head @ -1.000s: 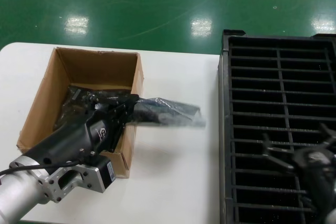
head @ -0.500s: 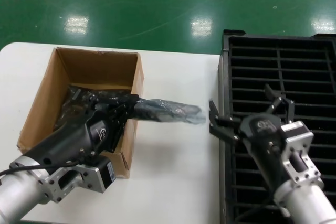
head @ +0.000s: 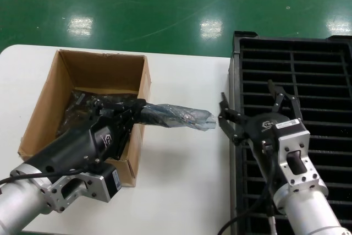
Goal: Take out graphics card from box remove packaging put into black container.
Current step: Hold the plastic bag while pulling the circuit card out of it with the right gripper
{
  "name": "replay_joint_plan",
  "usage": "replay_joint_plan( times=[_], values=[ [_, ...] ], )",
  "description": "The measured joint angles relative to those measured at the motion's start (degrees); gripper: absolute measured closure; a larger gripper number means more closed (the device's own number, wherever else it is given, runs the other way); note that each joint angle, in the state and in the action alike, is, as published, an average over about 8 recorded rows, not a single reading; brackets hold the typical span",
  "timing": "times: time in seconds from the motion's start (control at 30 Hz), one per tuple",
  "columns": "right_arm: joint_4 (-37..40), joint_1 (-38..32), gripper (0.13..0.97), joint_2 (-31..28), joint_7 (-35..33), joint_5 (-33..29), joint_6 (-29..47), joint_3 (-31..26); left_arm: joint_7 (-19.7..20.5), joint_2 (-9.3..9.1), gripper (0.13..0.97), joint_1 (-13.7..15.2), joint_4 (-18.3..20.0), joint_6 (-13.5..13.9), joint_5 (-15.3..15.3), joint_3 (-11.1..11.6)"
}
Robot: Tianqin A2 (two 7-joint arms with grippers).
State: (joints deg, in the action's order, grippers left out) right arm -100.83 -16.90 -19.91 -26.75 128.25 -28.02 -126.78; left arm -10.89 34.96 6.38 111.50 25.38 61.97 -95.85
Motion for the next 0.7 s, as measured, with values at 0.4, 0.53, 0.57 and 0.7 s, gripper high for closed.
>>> replay_joint_plan(
  times=[0.4,0.53,0.57,0.7],
  values=[
    [-0.7,2.4,0.607,-7.1,-4.0,5.1,0.8,-0.9,0.0,0.00,0.957,0.0,0.0,0.0,0.0,0.0],
    [-2.1,1.8,0.688,-10.6,-5.0,8.0,2.0,-3.7,0.0,0.00,0.957,0.0,0.0,0.0,0.0,0.0],
    [-2.5,1.5,0.708,-11.3,-5.3,8.6,2.3,-4.5,0.0,0.00,0.957,0.0,0.0,0.0,0.0,0.0],
    [-3.8,0.2,0.786,-13.3,-6.2,10.3,3.5,-7.5,0.0,0.00,0.957,0.0,0.0,0.0,0.0,0.0]
  ],
)
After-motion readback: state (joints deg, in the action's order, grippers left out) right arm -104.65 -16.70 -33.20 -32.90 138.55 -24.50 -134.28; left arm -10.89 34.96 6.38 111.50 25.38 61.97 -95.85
